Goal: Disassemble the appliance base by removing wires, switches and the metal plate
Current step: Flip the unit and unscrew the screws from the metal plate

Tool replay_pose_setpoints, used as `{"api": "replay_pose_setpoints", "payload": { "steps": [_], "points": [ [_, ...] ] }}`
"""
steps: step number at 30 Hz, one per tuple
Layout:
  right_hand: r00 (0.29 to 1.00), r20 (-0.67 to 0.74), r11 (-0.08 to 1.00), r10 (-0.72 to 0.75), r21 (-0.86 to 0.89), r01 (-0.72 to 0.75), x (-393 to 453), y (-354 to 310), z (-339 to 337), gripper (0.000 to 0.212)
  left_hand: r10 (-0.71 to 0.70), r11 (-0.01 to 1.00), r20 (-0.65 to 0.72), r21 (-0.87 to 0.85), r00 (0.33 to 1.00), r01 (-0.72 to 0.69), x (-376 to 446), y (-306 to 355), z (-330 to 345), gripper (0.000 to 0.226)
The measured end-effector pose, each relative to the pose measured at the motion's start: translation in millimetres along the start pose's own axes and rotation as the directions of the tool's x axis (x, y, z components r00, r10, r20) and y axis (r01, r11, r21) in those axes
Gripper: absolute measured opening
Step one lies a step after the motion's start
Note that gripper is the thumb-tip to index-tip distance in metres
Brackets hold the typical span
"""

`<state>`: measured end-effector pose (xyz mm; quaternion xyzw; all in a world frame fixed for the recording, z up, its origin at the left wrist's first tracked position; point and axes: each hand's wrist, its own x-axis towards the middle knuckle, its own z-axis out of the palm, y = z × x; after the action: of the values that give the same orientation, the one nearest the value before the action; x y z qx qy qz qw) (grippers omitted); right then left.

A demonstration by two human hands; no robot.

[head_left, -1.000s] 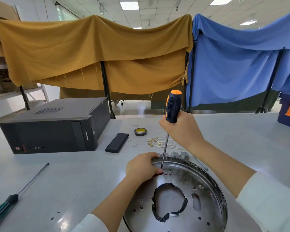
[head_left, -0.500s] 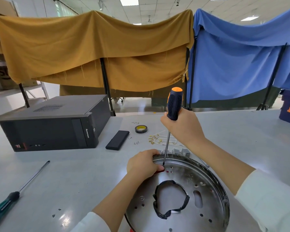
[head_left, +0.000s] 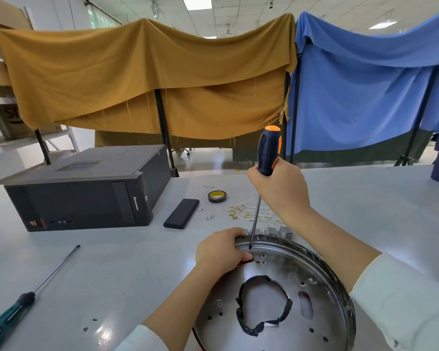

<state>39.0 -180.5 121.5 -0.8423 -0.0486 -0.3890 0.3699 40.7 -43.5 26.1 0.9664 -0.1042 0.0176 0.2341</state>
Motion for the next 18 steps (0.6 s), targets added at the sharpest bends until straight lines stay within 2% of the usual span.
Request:
{"api": "replay_pose_setpoints", "payload": {
  "steps": [18],
  "points": [
    [0.998, 0.028, 0.999, -0.050, 0.019, 0.049, -5.0, 3.1, 0.5, 0.030, 0.009, 1.000, -0.012, 0.006, 1.000, -0.009, -0.8, 0.1, 0.3, 0.043]
  ]
}}
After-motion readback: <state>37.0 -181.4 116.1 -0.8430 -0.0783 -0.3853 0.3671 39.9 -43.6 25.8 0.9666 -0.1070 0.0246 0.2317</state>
